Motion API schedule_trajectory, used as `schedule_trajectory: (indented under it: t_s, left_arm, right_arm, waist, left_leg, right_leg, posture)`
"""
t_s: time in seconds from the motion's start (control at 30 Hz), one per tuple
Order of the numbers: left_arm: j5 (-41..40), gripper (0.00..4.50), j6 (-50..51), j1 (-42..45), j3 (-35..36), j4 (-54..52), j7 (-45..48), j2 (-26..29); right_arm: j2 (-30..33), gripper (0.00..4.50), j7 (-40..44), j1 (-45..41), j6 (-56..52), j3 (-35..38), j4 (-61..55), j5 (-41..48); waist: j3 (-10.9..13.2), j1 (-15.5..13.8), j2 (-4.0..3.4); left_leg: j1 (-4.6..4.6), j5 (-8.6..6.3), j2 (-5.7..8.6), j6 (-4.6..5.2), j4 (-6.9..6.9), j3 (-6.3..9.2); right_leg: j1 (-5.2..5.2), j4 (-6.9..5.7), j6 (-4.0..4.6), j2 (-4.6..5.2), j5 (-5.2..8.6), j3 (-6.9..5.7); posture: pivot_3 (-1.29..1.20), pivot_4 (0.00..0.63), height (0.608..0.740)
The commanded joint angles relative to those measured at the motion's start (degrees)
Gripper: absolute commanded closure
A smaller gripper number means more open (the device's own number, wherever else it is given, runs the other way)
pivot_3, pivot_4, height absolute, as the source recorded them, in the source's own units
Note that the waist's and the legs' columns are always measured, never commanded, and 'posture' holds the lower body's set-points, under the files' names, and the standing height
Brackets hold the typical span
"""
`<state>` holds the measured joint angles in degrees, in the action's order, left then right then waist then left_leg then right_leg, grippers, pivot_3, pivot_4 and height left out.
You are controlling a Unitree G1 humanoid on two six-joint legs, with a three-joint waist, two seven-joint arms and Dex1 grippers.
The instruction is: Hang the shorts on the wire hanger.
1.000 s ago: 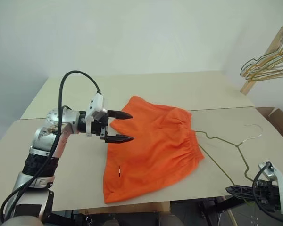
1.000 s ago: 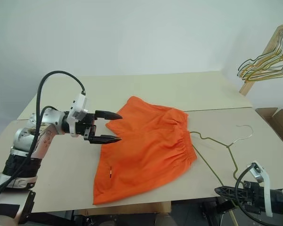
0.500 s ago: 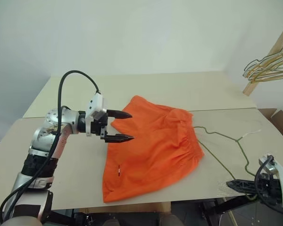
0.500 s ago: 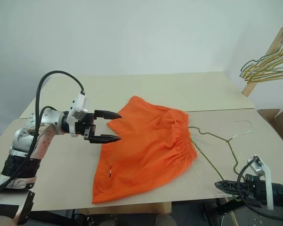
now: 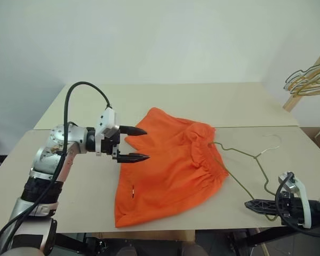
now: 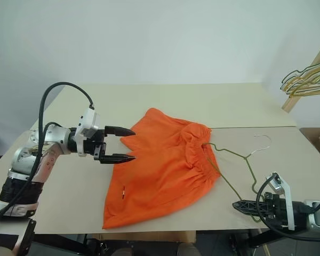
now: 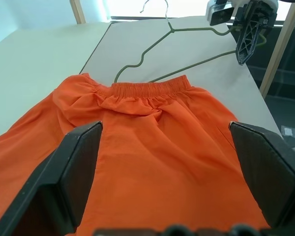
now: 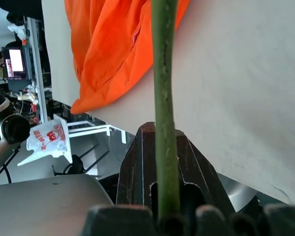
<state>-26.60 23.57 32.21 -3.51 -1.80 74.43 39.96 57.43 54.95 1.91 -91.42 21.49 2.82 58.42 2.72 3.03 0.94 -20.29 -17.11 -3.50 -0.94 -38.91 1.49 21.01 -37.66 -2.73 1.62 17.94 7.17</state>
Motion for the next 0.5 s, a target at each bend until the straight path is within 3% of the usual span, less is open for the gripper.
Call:
schedule_trajectory:
  t_s: [0.03,0.5]
  left_arm:
    - [0.04,0.03,-1.35,-0.24,1.22,-2.41,-0.57,0.67]
    - [0.47,0.03,-2.65,-0.4,1.36,-2.43,-0.78,1.66]
  right_arm:
    - [1.51,4.5,-0.08,-0.5,0.62,-0.35,1.03,-1.56]
    - [-2.87,4.5,3.17,-12.86,4.9,-9.81,11.93,-5.76]
  waist:
    - [0.0,-0.2,0.0]
    - [-0.06,-0.48,-0.02]
  left_leg:
    - [0.0,0.0,0.0,0.0,0.0,0.0]
    - [0.01,0.0,-0.01,0.0,-0.02,0.0]
  right_leg:
    - [0.0,0.0,0.0,0.0,0.0,0.0]
    - [0.02,-0.04,0.02,-0.02,-0.01,-0.01]
  posture:
    - [-0.01,0.024,0.74]
    - [0.02,0.0,0.74]
